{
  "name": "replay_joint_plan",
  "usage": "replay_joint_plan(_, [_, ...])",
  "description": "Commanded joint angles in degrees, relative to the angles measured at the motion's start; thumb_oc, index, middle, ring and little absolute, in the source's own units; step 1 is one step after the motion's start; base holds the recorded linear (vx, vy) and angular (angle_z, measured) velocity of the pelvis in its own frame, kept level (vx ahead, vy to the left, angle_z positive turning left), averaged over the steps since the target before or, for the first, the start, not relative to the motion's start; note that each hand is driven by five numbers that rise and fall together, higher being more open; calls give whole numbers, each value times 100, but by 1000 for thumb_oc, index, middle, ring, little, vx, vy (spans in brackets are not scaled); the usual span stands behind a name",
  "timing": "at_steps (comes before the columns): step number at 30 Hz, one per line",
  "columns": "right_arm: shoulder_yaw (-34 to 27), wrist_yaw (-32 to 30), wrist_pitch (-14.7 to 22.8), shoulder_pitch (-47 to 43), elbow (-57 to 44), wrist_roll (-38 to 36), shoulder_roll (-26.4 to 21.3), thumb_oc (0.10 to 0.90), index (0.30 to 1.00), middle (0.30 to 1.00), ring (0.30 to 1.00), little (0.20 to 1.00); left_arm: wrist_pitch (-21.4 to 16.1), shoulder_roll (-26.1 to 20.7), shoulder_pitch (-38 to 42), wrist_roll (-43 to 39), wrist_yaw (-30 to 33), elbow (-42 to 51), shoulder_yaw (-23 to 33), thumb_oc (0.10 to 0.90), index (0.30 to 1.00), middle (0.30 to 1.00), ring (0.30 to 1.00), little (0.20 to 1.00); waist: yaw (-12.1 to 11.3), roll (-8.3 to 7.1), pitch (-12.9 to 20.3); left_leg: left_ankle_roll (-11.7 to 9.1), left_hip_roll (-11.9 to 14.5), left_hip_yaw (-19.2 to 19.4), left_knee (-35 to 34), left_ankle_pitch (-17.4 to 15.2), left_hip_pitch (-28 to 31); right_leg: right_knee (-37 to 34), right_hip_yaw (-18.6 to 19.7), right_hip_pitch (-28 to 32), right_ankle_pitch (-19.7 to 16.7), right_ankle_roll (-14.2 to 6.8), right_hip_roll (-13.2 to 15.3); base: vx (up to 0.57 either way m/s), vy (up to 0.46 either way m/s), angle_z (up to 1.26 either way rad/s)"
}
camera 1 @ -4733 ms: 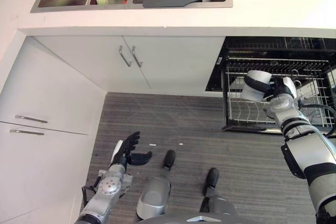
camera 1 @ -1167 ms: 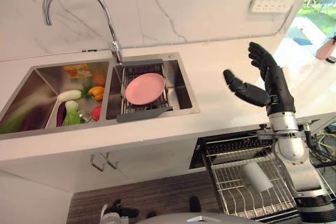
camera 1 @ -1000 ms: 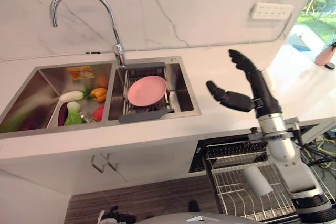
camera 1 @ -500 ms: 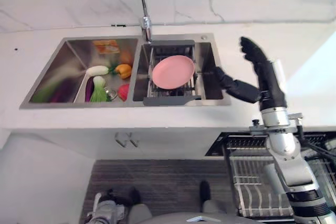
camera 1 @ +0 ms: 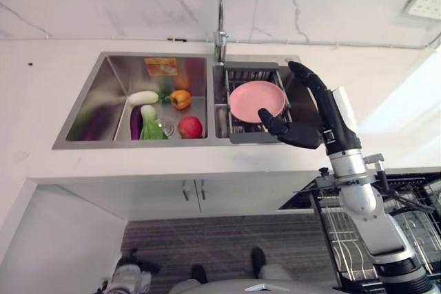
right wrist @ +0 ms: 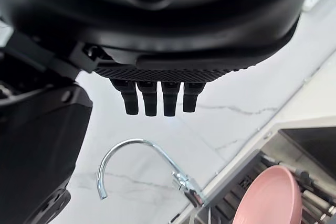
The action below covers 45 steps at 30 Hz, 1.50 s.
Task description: Place the dishes in the dishwasher.
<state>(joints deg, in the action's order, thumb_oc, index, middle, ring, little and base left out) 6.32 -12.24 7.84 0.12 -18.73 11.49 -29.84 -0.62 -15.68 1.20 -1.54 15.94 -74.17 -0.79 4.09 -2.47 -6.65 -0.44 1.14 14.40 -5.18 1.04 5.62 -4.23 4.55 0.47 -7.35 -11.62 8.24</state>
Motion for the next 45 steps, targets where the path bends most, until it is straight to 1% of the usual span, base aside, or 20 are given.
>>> replay_joint_plan(1, [-468, -134, 262, -575, -91, 212, -204, 800, 900, 900, 900, 900, -122, 148, 254, 192, -62, 55, 28, 800, 900, 900, 900, 900, -26, -16, 235, -386, 430, -22, 18, -211, 221, 357, -8, 1, 476, 186, -195, 51, -32, -35])
replay_joint_plan(7, [-637, -232, 157, -532, -8, 713, -372, 800, 900, 900, 900, 900, -130, 349, 158, 294, -119, 152, -209, 800, 900, 900, 900, 900, -31, 37, 321, -427, 479, -105, 18, -230, 313, 201, -111, 248, 575, 234, -205, 48, -39, -9])
replay_joint_plan(8, [-718, -164, 128, -559, 26, 984, -611, 800, 900, 900, 900, 900, -154, 338, 116, 363, -154, 201, -225, 800, 900, 900, 900, 900, -53, 53, 324, -446, 499, -132, 18, -222, 316, 149, -141, 299, 592, 242, -205, 0, 0, 0])
replay_joint_plan(9, [-718, -164, 128, -559, 26, 984, -611, 800, 900, 900, 900, 900, -154, 338, 116, 363, -154, 201, -225, 800, 900, 900, 900, 900, -53, 53, 324, -446, 499, -132, 18, -222, 316, 149, -141, 299, 592, 242, -205, 20, -38, -2])
replay_joint_plan(11, [-769, -120, 148, -631, 68, 1123, -841, 800, 900, 900, 900, 900, -168, 314, 105, 390, -173, 231, -231, 800, 900, 900, 900, 900, -68, 60, 316, -461, 509, -168, 18, -208, 307, 137, -161, 332, 613, 250, -214, -5, -23, 1])
replay_joint_plan(12, [-717, -29, 148, -801, 130, 1255, -1104, 800, 900, 900, 900, 900, -164, 266, 102, 410, -214, 180, -223, 800, 900, 900, 900, 900, -92, 47, 306, -476, 527, -189, 18, -191, 301, 130, -178, 345, 621, 254, -215, -15, -44, 9])
replay_joint_plan(14, [-603, 136, 172, -1019, 219, 1311, -1374, 800, 900, 900, 900, 900, -168, 215, 70, 454, -242, 174, -216, 800, 900, 900, 900, 900, -126, 55, 302, -491, 537, -208, 18, -179, 300, 109, -198, 366, 621, 259, -212, -5, -38, 7])
replay_joint_plan(17, [-331, 305, 119, -1367, 461, 1614, -1757, 800, 900, 900, 900, 900, -161, 163, 47, 449, -284, 120, -203, 800, 900, 900, 900, 900, -190, 47, 314, -518, 553, -231, 18, -167, 294, 57, -247, 413, 616, 257, -206, 0, 0, 0])
replay_joint_plan(21, [-58, 309, 49, -1722, 750, 1937, -1898, 800, 900, 900, 900, 900, -155, 152, 26, 454, -308, 64, -202, 800, 900, 900, 900, 900, -256, 51, 311, -523, 553, -271, 18, -158, 294, 25, -298, 464, 617, 260, -209, -2, -11, 4])
replay_joint_plan(24, [351, 290, -54, -2211, 1133, 2554, -2060, 800, 900, 900, 900, 900, -155, 156, 16, 476, -313, 44, -226, 800, 900, 900, 900, 900, -322, 52, 305, -534, 560, -321, 18, -150, 285, 11, -349, 507, 617, 266, -203, -14, -10, 11])
replay_joint_plan(26, [628, 313, -68, -2508, 1303, 2816, -2153, 800, 900, 900, 900, 900, -144, 141, 16, 488, -328, 19, -234, 800, 900, 900, 900, 900, -350, 45, 305, -544, 566, -346, 18, -142, 280, 8, -386, 517, 621, 263, -201, -22, -5, 10])
replay_joint_plan(31, [1612, 370, -151, -3483, 2037, 3616, -2345, 800, 900, 900, 900, 900, -140, 163, 19, 486, -360, -28, -325, 800, 900, 900, 900, 900, -448, 30, 313, -561, 567, -394, 18, -125, 267, 17, -467, 556, 635, 272, -194, -20, -5, 10])
replay_joint_plan(32, [1957, 349, -215, -3788, 2331, 3996, -2382, 800, 900, 900, 900, 900, -148, 162, 6, 458, -364, -20, -387, 800, 900, 900, 900, 900, -515, 13, 315, -565, 562, -418, 18, -123, 264, 14, -485, 580, 639, 278, -190, -23, 1, 7])
replay_joint_plan(33, [2181, 343, -229, -3967, 2510, 4200, -2382, 800, 900, 900, 900, 900, -148, 160, 9, 444, -366, -30, -404, 800, 900, 900, 900, 900, -536, 16, 309, -571, 556, -441, 18, -117, 258, 15, -491, 588, 641, 280, -187, -19, 0, 8])
replay_joint_plan(34, [2233, 320, -230, -4020, 2556, 4210, -2366, 800, 900, 900, 900, 900, -149, 171, 10, 441, -366, -31, -391, 800, 900, 900, 900, 900, -520, 25, 305, -571, 555, -443, 18, -117, 258, 15, -493, 590, 642, 280, -186, -13, 2, 11])
replay_joint_plan(39, [2873, 313, -419, -4619, 3169, 4862, -2273, 800, 900, 900, 900, 900, -155, 193, 46, 367, -355, -45, -491, 800, 900, 900, 900, 900, -556, 33, 290, -585, 538, -599, 18, -103, 211, 57, -515, 599, 654, 285, -133, -23, 1, 14])
replay_joint_plan(41, [2933, 319, -446, -4675, 3260, 4953, -2252, 800, 900, 900, 900, 900, -156, 200, 46, 362, -356, -53, -506, 800, 900, 900, 900, 900, -561, 38, 289, -585, 534, -627, 18, -103, 203, 66, -520, 602, 658, 289, -122, -34, -1, 18])
replay_joint_plan(42, [2981, 318, -520, -4736, 3415, 5060, -2167, 800, 900, 900, 900, 900, -160, 207, 43, 358, -358, -60, -529, 800, 900, 900, 900, 900, -586, 47, 283, -578, 535, -681, 18, -21, 150, 111, -523, 550, 619, 314, -114, 8, 1, 17])
replay_joint_plan(44, [3046, 325, -560, -4781, 3546, 5138, -2123, 800, 900, 900, 900, 900, -162, 207, 34, 359, -365, -64, -545, 800, 900, 900, 900, 900, -597, 53, 305, -578, 523, -722, 18, -88, 165, 104, -537, 587, 688, 315, -108, 6, -2, 15])
replay_joint_plan(45, [3149, 315, -645, -4861, 3815, 5264, -2054, 800, 900, 900, 900, 900, -170, 207, 24, 369, -366, -64, -589, 800, 900, 900, 900, 900, -639, 57, 291, -575, 519, -765, 18, -13, 124, 135, -572, 560, 653, 332, -106, -4, -5, 11])
